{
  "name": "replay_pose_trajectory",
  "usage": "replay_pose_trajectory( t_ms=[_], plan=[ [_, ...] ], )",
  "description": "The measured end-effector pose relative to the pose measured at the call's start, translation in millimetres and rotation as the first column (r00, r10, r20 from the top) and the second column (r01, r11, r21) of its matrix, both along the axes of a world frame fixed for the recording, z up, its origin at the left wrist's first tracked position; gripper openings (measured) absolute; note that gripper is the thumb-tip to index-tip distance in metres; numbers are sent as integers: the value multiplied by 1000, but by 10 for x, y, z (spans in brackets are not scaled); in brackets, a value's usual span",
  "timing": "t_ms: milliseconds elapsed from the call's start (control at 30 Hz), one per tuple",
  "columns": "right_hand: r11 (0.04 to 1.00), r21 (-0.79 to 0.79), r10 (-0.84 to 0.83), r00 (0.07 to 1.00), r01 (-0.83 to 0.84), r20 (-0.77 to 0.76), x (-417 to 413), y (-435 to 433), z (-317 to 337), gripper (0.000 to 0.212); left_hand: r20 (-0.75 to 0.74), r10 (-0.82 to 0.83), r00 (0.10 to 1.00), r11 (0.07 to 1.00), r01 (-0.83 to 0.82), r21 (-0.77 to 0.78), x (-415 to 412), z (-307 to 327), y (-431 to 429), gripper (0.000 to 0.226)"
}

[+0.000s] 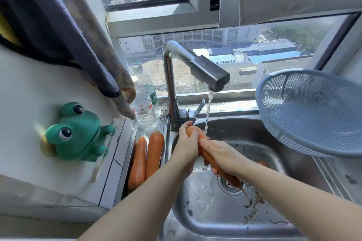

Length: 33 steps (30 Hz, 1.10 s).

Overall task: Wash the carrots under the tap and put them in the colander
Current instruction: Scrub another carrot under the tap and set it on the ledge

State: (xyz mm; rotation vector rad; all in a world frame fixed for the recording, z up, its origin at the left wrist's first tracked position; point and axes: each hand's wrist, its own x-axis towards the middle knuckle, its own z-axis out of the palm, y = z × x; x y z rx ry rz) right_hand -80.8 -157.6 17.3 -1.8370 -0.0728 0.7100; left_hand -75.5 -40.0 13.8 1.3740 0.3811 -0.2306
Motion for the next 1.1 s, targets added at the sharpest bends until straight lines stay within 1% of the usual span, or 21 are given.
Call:
replay_pose_trajectory(
  t_ms=[67,133,200,267,333,400,467,500,567,633,667,700,733,767,800,833,933,1000,1033,1067,1100],
  plan=[
    [996,1,-92,996,92,-8,-11,49,12,61,34,-32,999,999,31,27,0,9,-14,25],
    [988,54,-140,984,146,-115,-19,41,8,71,47,-46,998,999,45,16,9,3,12,22],
    [981,125,-118,967,149,-227,-18,5,9,70,29,-23,999,1000,23,-21,19,-21,38,20],
    [977,182,-59,960,111,-272,-22,-16,10,67,-21,63,998,994,-64,-90,26,-17,41,20],
    [983,181,10,975,32,-223,-32,-19,1,65,-113,181,977,956,-202,-213,44,16,26,23],
    [987,146,83,991,-67,-106,-57,-17,-2,53,-242,244,939,900,-312,-303,80,49,21,24],
    [989,66,134,991,-135,17,-86,-19,-14,31,-322,228,919,892,-329,-308,123,82,16,26],
    [989,6,149,987,-150,60,-95,-24,-27,24,-348,213,913,897,-324,-300,150,86,12,27],
    [977,-164,157,979,-135,132,-92,-37,-85,23,-381,183,906,904,-308,-297,188,73,-19,27],
    [942,-331,112,975,-43,191,-69,-34,-139,25,-351,175,920,922,-278,-270,196,72,-88,27],
    [937,-348,56,978,17,199,-52,-20,-152,24,-299,174,938,943,-246,-223,197,60,-135,24],
    [948,-312,-11,983,68,182,-36,-2,-151,20,-230,157,960,971,-192,-140,189,46,-181,17],
    [964,-249,-67,989,99,133,-13,9,-146,13,-156,127,980,990,-136,-45,167,50,-211,10],
    [977,-184,-96,993,106,62,10,10,-125,7,-88,84,993,996,-80,46,138,42,-210,13],
    [988,-123,-99,995,97,-12,31,-6,-98,5,-32,29,999,995,-25,101,98,33,-186,24],
    [995,-62,-83,993,78,-88,45,-40,-62,6,11,-32,999,994,30,105,63,8,-131,38],
    [993,112,7,950,29,-311,92,-158,17,4,74,-246,966,969,246,9,-22,-113,43,75],
    [992,130,50,925,-1,-377,119,-180,40,6,68,-330,941,942,333,-32,-37,-139,132,96],
    [994,110,59,924,-19,-378,128,-160,41,8,58,-341,938,939,343,-35,-34,-121,149,100],
    [996,85,60,930,-32,-363,136,-124,34,9,53,-331,942,943,332,-26,-29,-106,149,96],
    [998,55,54,942,-38,-331,141,-77,28,10,62,-296,953,955,297,-1,-26,-82,130,85]
  ],
)
